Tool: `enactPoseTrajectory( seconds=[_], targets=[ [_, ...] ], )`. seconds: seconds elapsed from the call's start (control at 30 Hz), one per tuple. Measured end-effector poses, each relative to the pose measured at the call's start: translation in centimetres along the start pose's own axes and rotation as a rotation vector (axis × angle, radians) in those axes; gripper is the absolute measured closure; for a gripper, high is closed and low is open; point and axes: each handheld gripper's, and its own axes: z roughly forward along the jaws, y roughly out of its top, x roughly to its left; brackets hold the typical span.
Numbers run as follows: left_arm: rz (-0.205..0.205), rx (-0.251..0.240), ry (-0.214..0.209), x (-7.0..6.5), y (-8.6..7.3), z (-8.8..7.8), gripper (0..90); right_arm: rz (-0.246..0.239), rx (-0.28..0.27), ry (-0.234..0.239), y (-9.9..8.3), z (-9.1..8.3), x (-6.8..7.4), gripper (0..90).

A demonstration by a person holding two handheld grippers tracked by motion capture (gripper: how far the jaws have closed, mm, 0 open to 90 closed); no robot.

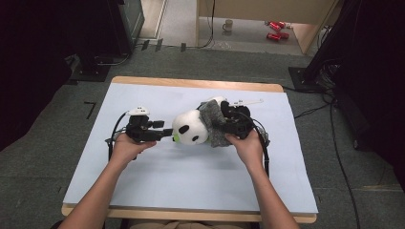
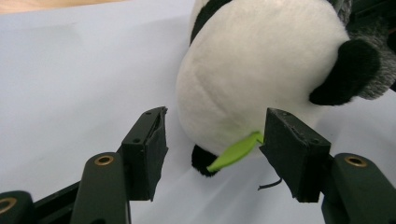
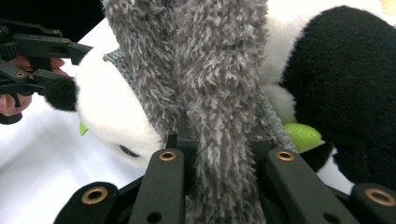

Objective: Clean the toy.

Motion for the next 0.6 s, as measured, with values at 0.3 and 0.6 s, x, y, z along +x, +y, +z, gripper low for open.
enactPoseTrajectory(
  seconds=[0.3,0.6],
  targets=[
    [0.096,0.082,-0.089,-0.5,1.0,2.0,38.3,0.001,0.033,0.028,-0.7,-0.4,-0.5,75.5],
    [0.073,0.116,-0.200,-0.6,0.4,3.9,38.8,0.001,0.039,0.025,-1.0,0.1,-0.4,75.5]
  ],
)
